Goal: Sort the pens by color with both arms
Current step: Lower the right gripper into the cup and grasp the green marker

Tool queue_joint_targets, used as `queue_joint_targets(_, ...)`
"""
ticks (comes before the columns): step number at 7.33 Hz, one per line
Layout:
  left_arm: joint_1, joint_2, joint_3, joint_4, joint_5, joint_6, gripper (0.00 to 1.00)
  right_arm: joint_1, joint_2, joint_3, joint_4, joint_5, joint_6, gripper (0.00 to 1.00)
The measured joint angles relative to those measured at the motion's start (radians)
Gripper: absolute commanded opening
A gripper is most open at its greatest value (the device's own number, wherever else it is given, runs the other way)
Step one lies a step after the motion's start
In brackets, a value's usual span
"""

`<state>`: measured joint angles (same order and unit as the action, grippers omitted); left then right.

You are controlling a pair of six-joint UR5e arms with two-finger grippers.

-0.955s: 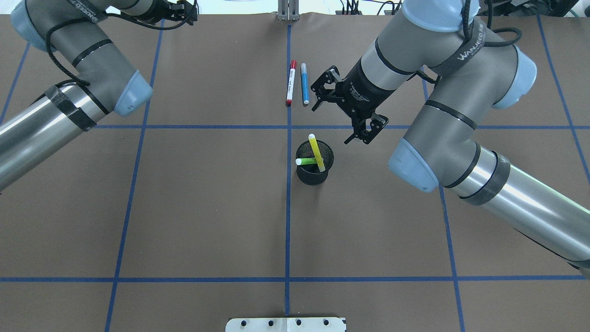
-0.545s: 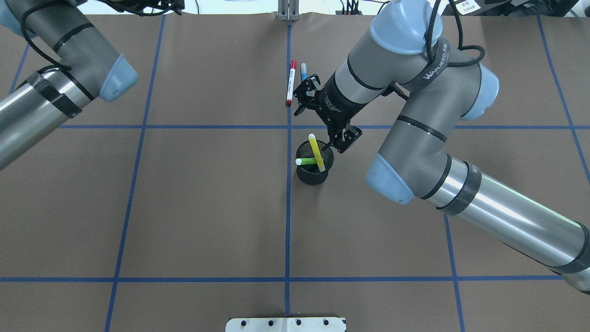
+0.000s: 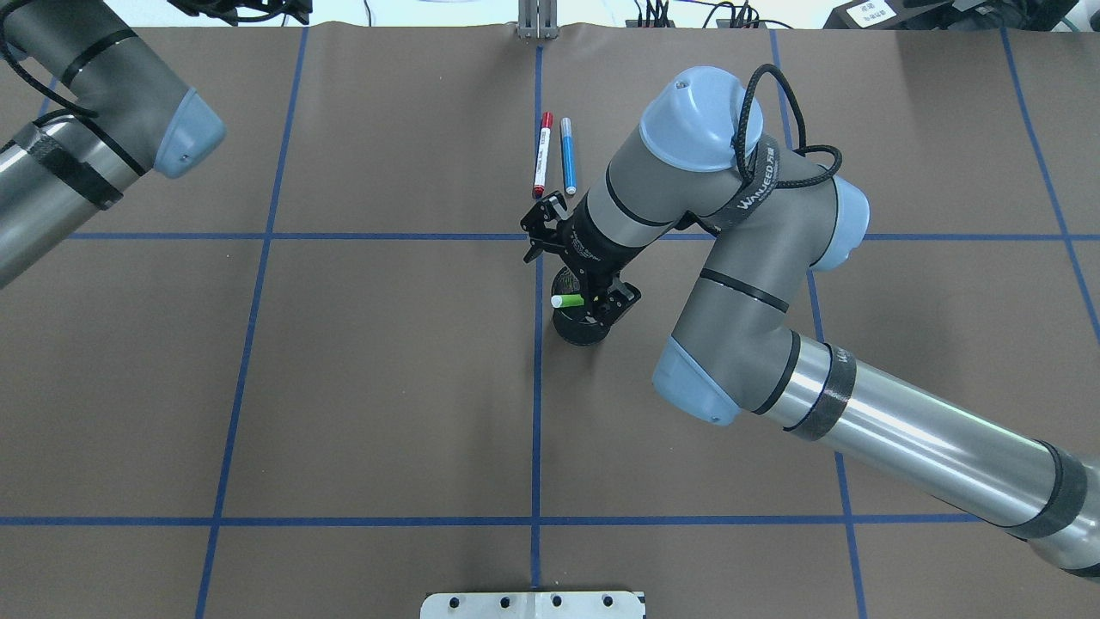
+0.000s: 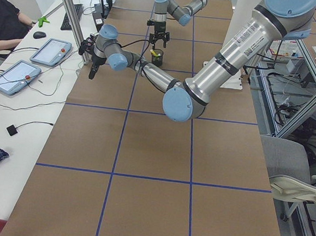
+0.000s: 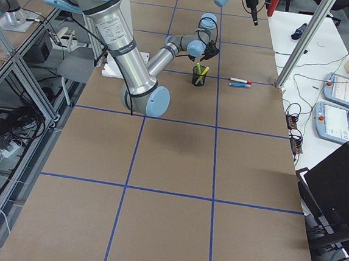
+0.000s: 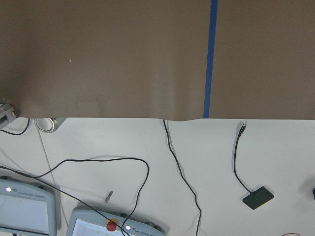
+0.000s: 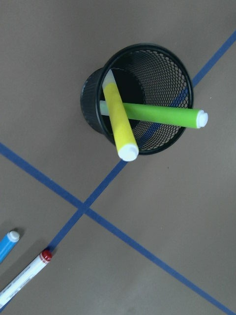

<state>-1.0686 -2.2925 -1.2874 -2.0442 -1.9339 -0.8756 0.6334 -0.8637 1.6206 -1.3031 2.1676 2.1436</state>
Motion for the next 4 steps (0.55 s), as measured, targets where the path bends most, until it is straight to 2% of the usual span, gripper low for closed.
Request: queue_joint_targets(4, 0.000, 0.003, -0.004, -0.002, 0.000, 0.001, 1.00, -0.001, 0.000, -0.042, 0.002, -0.001, 0.007, 0.81)
